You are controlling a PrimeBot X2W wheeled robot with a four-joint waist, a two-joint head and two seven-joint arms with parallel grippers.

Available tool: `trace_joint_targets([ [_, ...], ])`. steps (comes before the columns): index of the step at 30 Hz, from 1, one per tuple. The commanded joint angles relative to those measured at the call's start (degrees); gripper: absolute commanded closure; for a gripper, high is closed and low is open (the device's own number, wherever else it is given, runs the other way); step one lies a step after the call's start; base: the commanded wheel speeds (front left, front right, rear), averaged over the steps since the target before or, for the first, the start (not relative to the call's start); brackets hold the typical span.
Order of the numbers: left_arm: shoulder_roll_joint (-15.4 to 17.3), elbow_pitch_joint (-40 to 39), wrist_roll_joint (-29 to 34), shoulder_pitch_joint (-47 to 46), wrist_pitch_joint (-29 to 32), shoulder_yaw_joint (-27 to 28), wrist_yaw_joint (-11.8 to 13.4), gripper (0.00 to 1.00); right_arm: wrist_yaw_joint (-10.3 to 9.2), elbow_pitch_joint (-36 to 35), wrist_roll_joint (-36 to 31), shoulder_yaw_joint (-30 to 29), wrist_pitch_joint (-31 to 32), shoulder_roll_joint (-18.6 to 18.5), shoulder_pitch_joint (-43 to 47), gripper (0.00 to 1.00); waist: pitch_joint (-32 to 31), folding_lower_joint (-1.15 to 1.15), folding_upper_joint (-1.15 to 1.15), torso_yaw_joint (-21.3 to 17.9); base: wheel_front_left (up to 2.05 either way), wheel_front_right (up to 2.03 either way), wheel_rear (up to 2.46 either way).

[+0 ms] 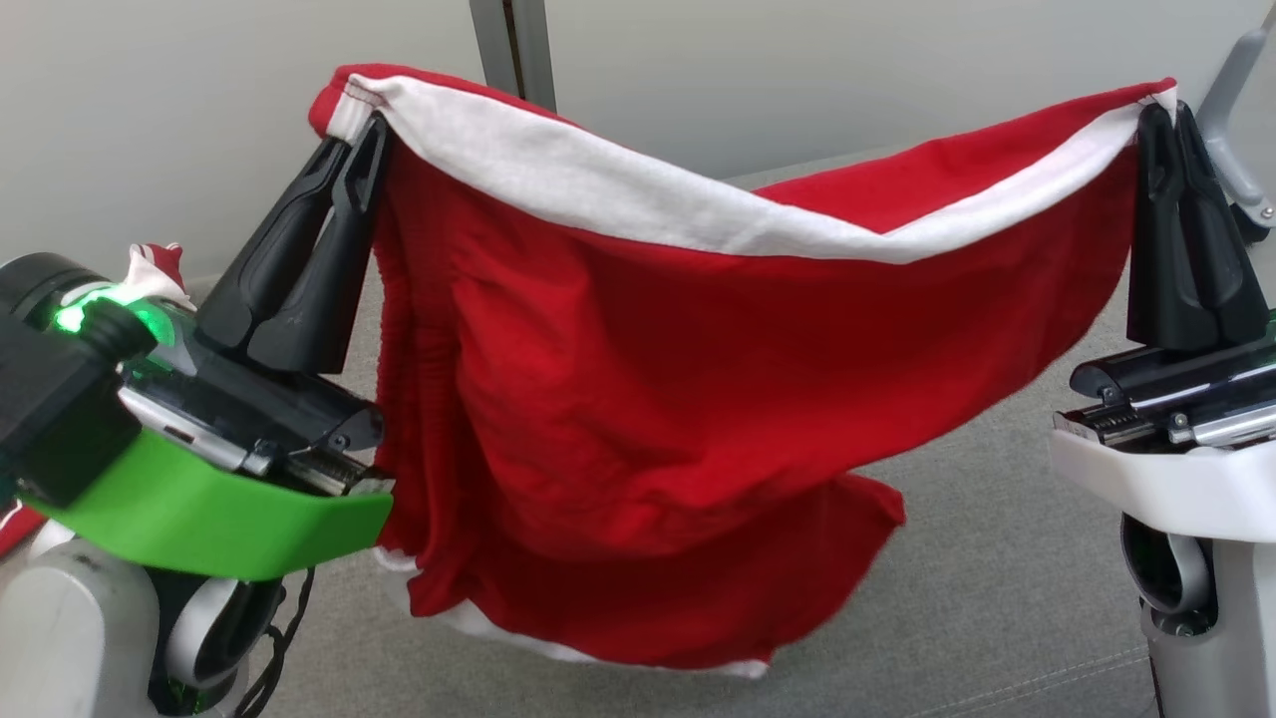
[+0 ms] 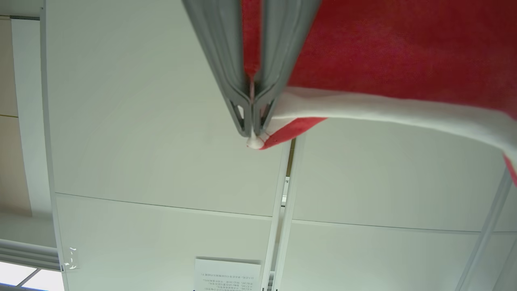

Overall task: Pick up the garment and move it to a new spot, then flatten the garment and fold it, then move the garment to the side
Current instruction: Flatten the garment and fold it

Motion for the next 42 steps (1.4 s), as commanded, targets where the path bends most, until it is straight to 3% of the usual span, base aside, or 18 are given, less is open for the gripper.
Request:
trace_joint_targets([
  [1, 0.47, 1.05, -0.84, -1.04, 1.15, -0.36, 0.16, 1.0, -0.07, 0.19, -0.43, -0.47, 0.76, 0.09, 0.88, 1.0, 1.38, 0.0, 0.0, -0.1, 0.0, 0.0, 0.0],
  [5, 0.43, 6.92, -1.85, -3.96, 4.14, -1.61, -0.04, 1.0, -0.06, 6.16, 0.01, -0.9, 1.55, -0.11, -1.65, 1.0, 5.52, 0.0, 0.0, -0.31, 0.0, 0.0, 0.0],
  [10, 0.14, 19.96, -0.8, -14.78, 5.59, -3.5, -1.21, 1.0, -0.07, 21.32, 0.8, 2.01, 0.15, -1.05, -14.0, 1.0, 11.54, 0.0, 0.0, -1.59, 0.0, 0.0, 0.0],
  [16, -2.23, 37.14, 2.98, -33.51, 0.66, -2.83, -1.41, 1.0, -0.07, 35.51, -0.5, 2.85, -1.75, 1.36, -35.09, 1.0, 17.3, 0.0, 0.0, -3.45, 0.0, 0.0, 0.0],
  [21, -4.35, 47.61, 4.76, -41.82, -3.69, -4.0, -1.64, 1.0, -0.07, 40.48, -0.98, 2.05, -2.04, 3.9, -43.42, 1.0, 22.67, 0.0, 0.0, -3.84, 0.0, 0.0, 0.0],
  [26, -6.09, 55.23, 4.06, -39.21, -8.7, -6.6, -2.16, 1.0, -0.07, 41.68, -0.38, 4.07, -2.07, 4.84, -39.42, 1.0, 27.57, 0.0, 0.0, -3.13, 0.0, 0.0, 0.0],
  [32, -7.31, 58.89, 2.28, -30.48, -16.76, -10.62, -2.64, 1.0, -0.07, 38.24, 1.86, 4.16, -2.08, 5.12, -29.84, 1.0, 28.19, 0.0, 0.0, -2.5, 0.0, 0.0, 0.0],
  [42, -6.12, 51.6, -0.75, -14.61, -22.96, -12.96, -2.48, 1.0, -0.07, 26.6, 3.73, 0.05, -2.09, 5.25, -13.27, 1.0, 21.75, 0.0, 0.0, -1.48, 0.0, 0.0, 0.0],
])
